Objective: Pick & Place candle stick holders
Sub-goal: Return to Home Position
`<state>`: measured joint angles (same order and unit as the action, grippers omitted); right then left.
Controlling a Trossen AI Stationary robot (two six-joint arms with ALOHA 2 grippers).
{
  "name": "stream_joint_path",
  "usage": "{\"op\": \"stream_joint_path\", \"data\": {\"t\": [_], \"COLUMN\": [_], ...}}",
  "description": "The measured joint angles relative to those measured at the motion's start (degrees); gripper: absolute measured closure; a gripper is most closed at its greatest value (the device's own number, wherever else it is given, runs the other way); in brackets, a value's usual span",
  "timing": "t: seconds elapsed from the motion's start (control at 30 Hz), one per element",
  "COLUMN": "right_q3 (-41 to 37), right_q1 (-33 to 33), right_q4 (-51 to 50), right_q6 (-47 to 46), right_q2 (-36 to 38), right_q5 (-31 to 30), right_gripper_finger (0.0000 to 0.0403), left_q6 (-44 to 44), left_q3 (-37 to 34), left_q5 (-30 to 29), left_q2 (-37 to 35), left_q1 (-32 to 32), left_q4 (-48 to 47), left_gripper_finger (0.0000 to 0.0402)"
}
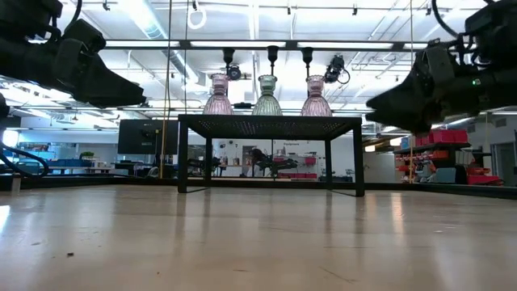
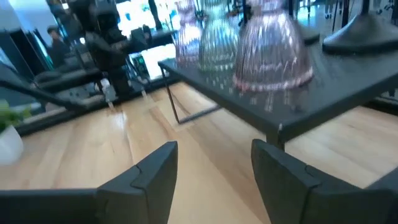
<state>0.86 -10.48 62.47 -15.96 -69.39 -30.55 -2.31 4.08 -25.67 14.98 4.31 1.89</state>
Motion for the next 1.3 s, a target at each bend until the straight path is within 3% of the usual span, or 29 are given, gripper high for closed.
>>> {"op": "stream_joint_path", "data": {"t": [0.4, 1.07, 1.3], "right_q3": [0.02, 0.02, 0.02], "right_q1": [0.00, 0.00, 0.00], "right_q4": [-0.69, -0.93, -0.89], "right_q6": [0.02, 0.00, 0.02], "right_q2": [15.68, 31.59, 42.46], "right_q5": [-0.02, -0.02, -0.02], "right_gripper_finger": [0.0198, 0.0198, 0.0198], "left_q6": [0.00, 0.00, 0.02], "left_q3": [0.01, 0.02, 0.02], "left_q5": [0.00, 0.00, 0.00], "left_q2": [0.00, 0.00, 0.00], "left_q1": [0.00, -0.01, -0.01], "left_q4": [-0.01, -0.02, -0.02], "left_gripper_finger": [0.0131, 0.0131, 0.0131]}}
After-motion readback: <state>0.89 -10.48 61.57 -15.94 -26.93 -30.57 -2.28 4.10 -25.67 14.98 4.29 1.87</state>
